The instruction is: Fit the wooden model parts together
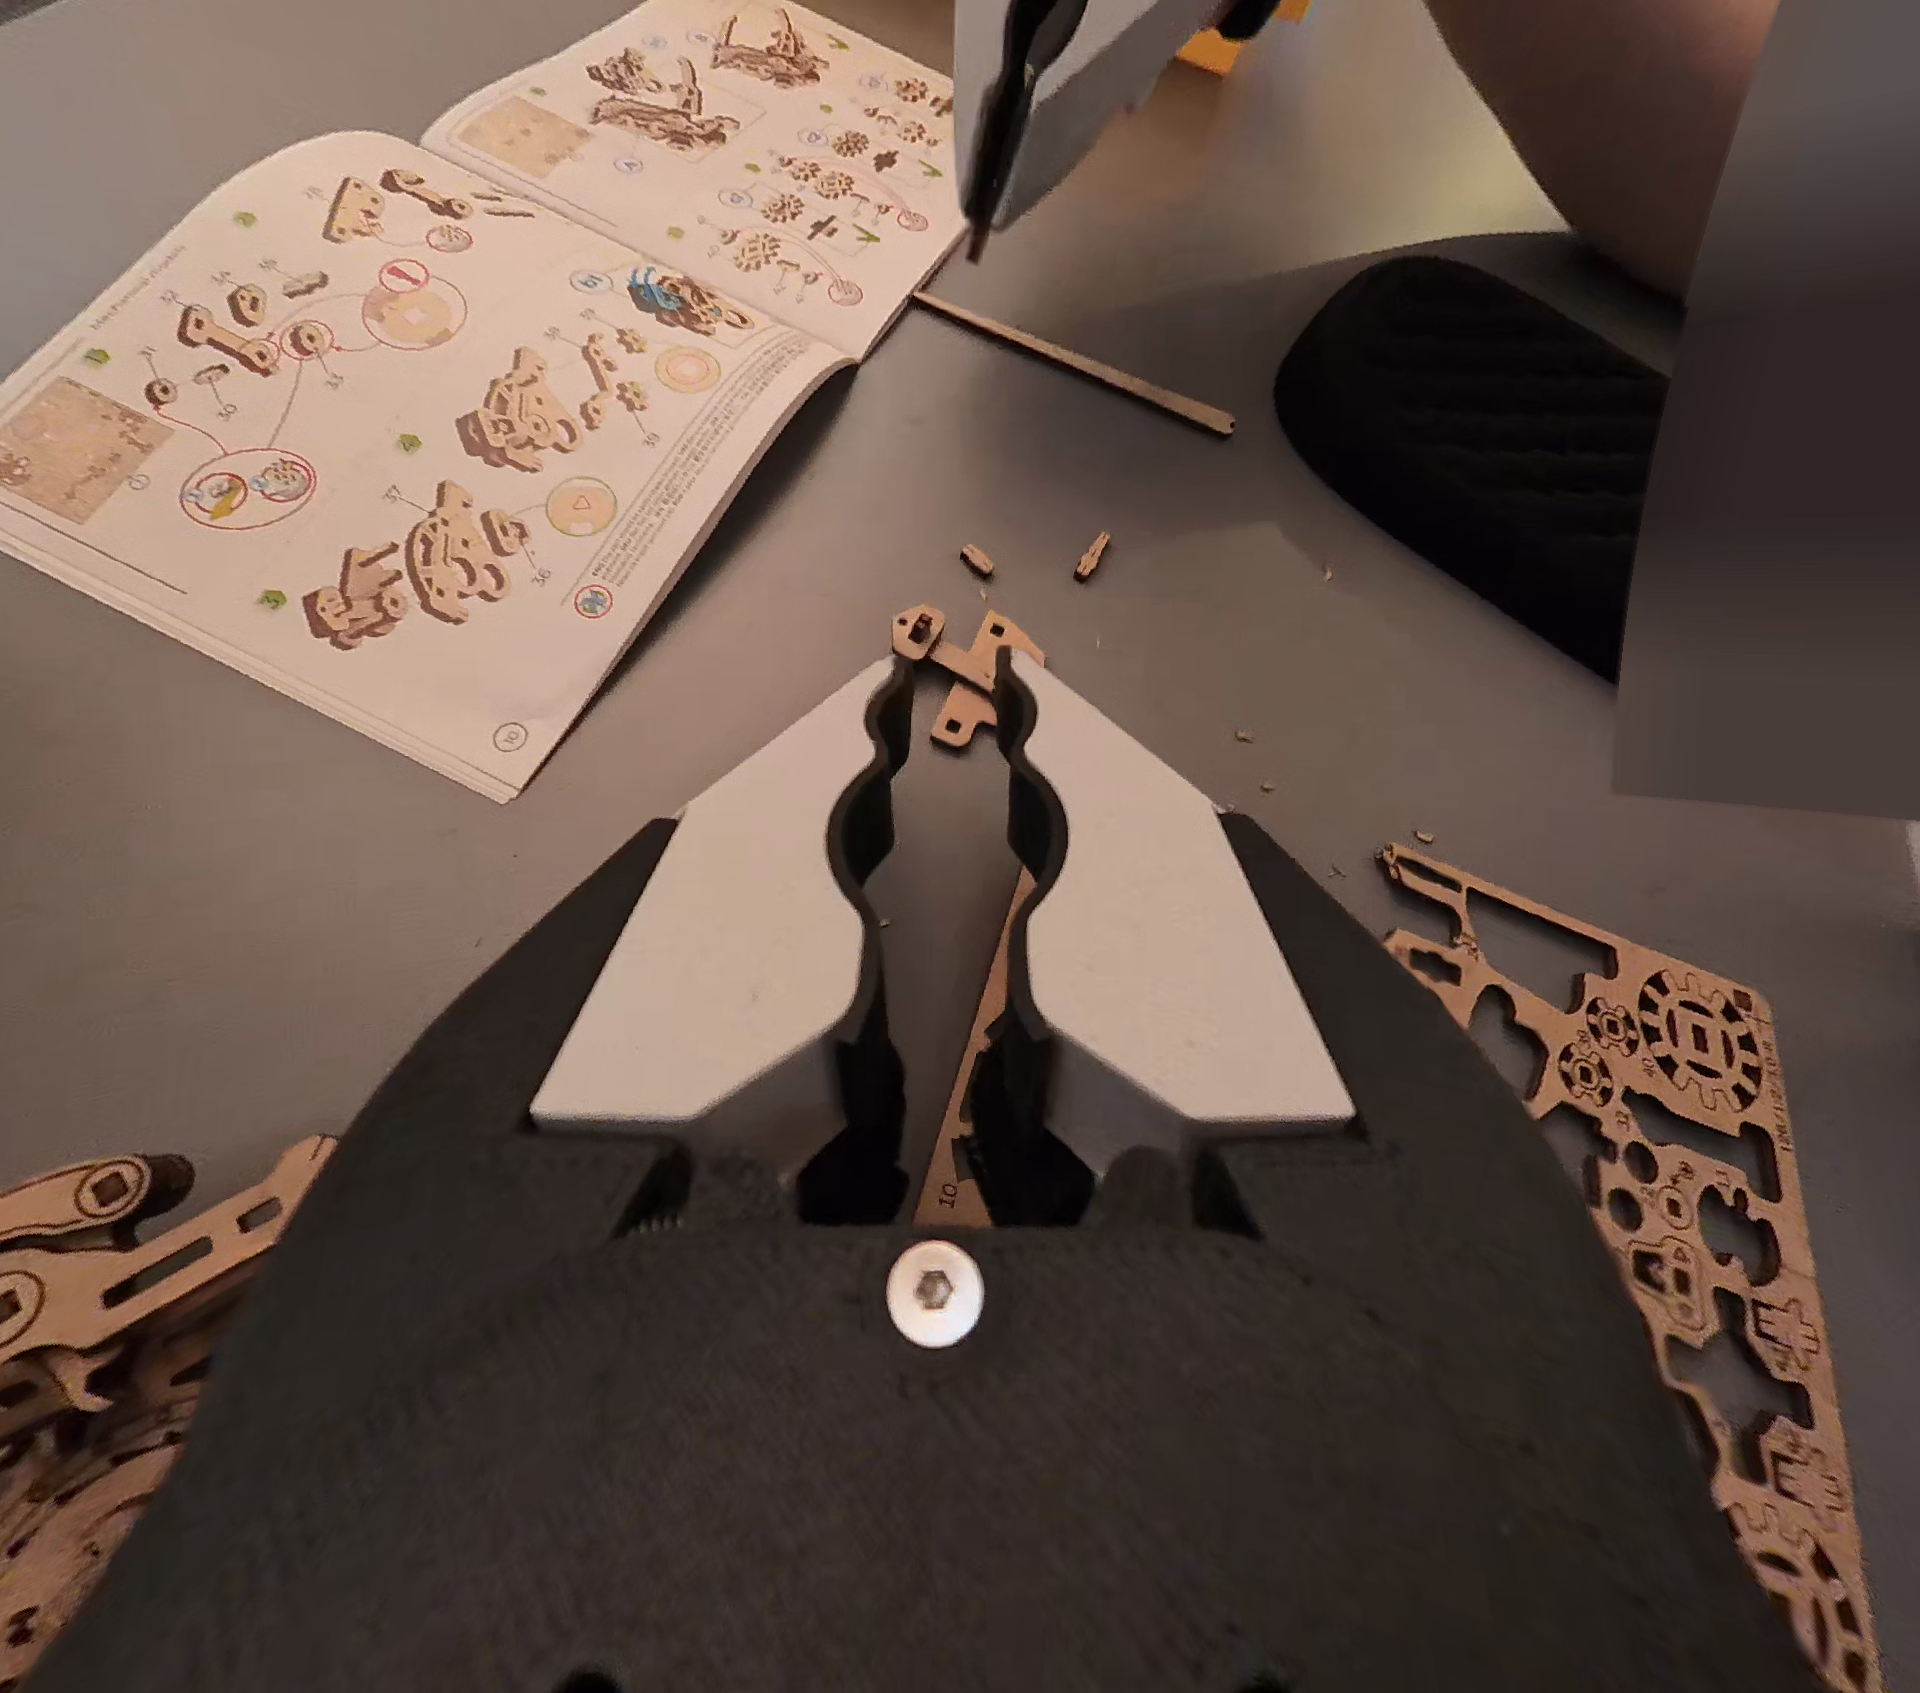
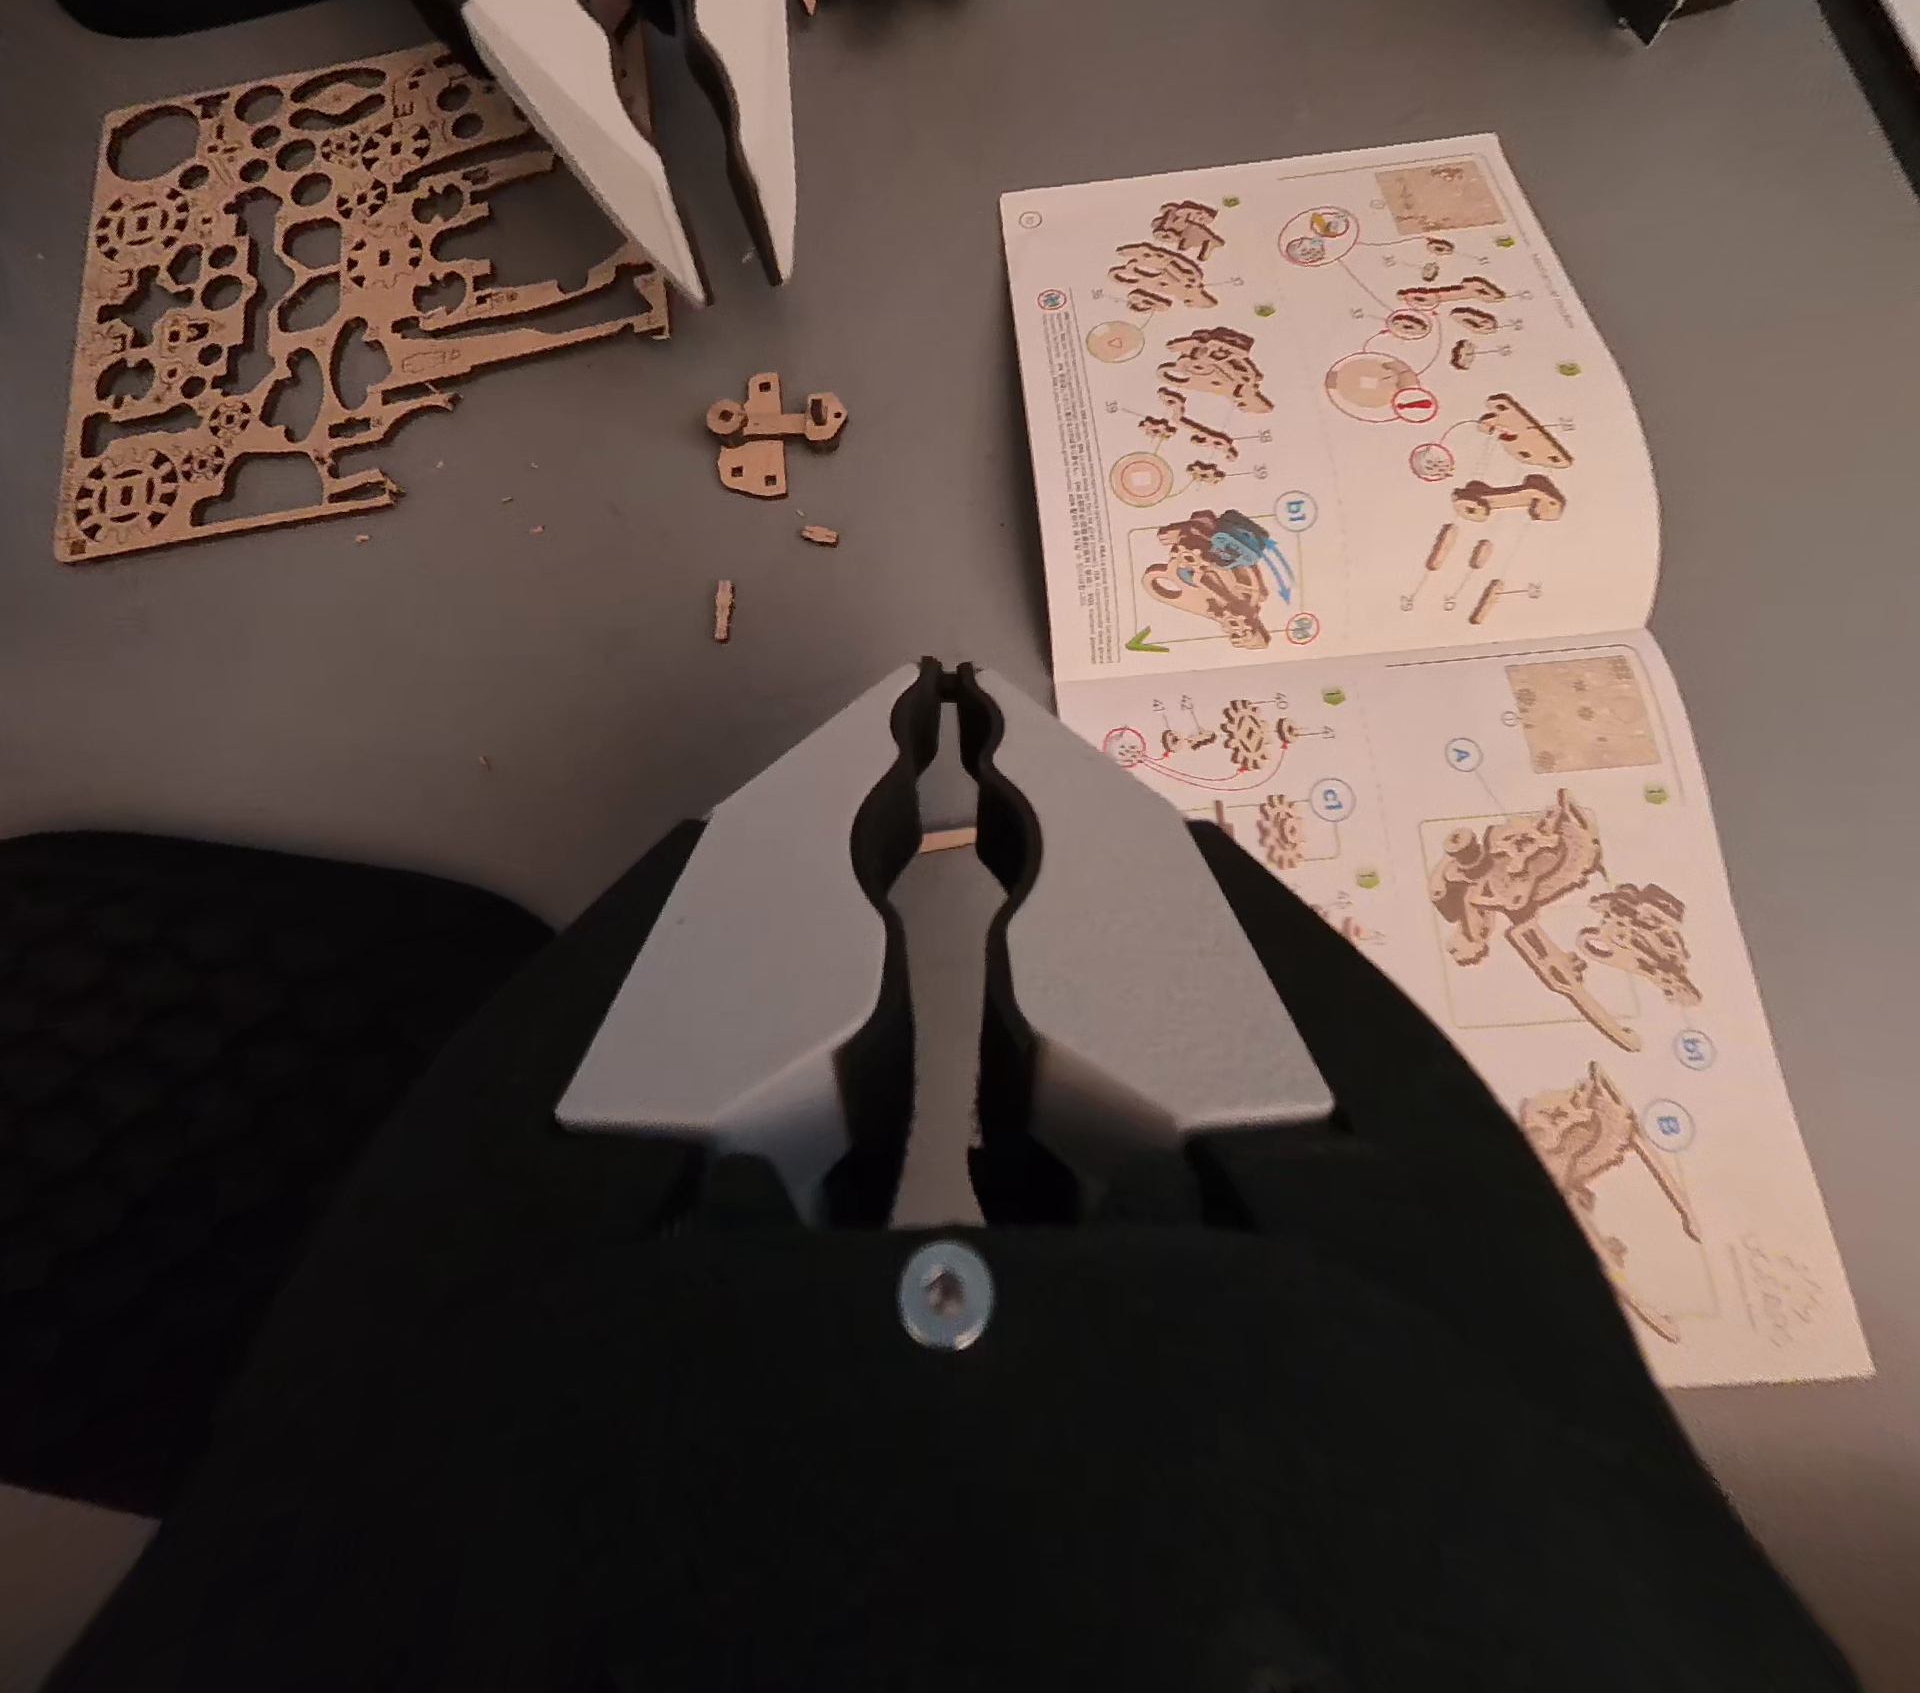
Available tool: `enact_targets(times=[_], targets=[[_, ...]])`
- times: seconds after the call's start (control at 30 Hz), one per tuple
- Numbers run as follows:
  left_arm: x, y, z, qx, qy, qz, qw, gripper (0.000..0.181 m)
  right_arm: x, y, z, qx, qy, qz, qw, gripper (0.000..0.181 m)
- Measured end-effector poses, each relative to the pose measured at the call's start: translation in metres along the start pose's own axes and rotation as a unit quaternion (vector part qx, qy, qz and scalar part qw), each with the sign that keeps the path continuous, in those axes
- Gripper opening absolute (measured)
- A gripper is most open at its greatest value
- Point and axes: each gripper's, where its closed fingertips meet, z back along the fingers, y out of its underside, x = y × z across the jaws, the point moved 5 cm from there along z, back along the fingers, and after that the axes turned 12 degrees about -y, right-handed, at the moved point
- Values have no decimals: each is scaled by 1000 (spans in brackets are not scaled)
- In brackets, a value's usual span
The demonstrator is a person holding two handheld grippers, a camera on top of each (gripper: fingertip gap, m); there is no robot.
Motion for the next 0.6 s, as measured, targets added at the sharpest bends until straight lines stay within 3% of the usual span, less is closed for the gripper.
enact_targets(times=[0.6], targets=[[2, -5, 6, -28, 9, 21, 999, 12, -4, 1, 0, -49, -47, -33, 997, 0]])
